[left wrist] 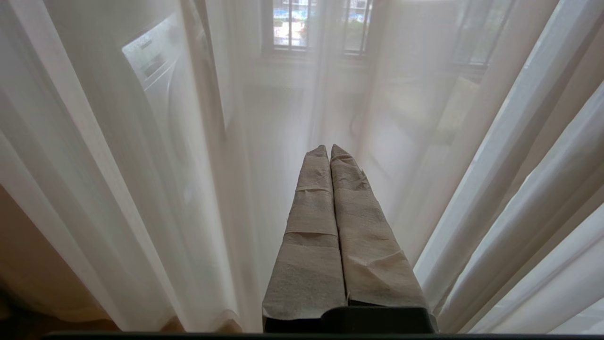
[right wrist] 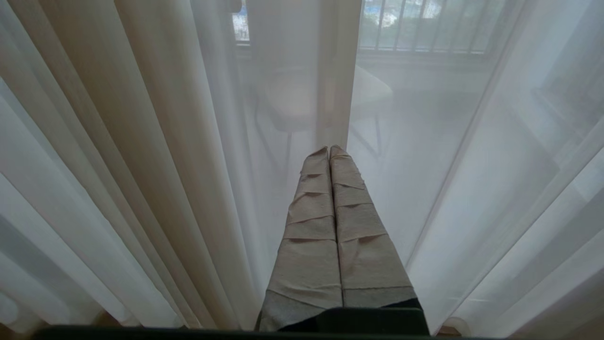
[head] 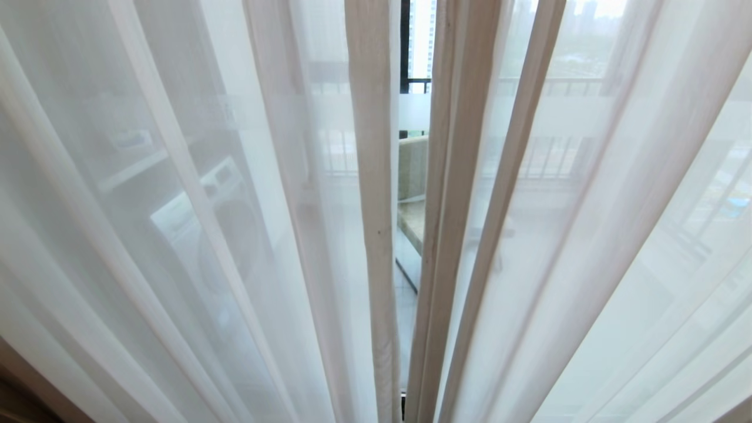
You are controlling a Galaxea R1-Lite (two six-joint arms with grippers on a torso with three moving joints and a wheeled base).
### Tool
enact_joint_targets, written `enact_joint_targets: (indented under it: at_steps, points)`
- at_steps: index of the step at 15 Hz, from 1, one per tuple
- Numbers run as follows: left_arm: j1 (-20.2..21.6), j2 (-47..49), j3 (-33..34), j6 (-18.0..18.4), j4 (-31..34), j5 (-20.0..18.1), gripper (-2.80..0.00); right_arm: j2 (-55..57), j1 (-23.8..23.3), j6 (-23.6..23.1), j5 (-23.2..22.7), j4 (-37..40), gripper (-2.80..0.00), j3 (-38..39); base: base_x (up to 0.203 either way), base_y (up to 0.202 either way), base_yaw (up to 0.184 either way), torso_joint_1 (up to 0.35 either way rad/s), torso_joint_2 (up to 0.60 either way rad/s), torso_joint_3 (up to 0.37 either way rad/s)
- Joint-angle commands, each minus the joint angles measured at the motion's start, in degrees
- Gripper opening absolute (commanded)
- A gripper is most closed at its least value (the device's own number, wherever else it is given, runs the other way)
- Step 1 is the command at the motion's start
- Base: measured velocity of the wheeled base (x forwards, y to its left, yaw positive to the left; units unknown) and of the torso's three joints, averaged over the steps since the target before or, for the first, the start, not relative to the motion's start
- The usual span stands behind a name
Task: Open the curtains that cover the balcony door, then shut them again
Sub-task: Pull the outer curtains open on both sides
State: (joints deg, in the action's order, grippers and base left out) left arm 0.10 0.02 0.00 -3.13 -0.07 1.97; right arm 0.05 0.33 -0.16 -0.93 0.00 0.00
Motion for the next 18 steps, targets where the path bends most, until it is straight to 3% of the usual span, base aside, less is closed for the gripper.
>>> enact_joint_targets:
  at_steps: [1,18]
  points:
    - [0.0,0.0,0.0,0.0,0.0,0.0,-2.80,0.0,0.0,0.0,0.0,0.0,-2.80,0.0,0.000,0.000,0.000,0.000,0.00,0.000]
    - [0.0,0.0,0.0,0.0,0.0,0.0,-2.80,0.0,0.0,0.0,0.0,0.0,-2.80,0.0,0.000,0.000,0.000,0.000,0.00,0.000]
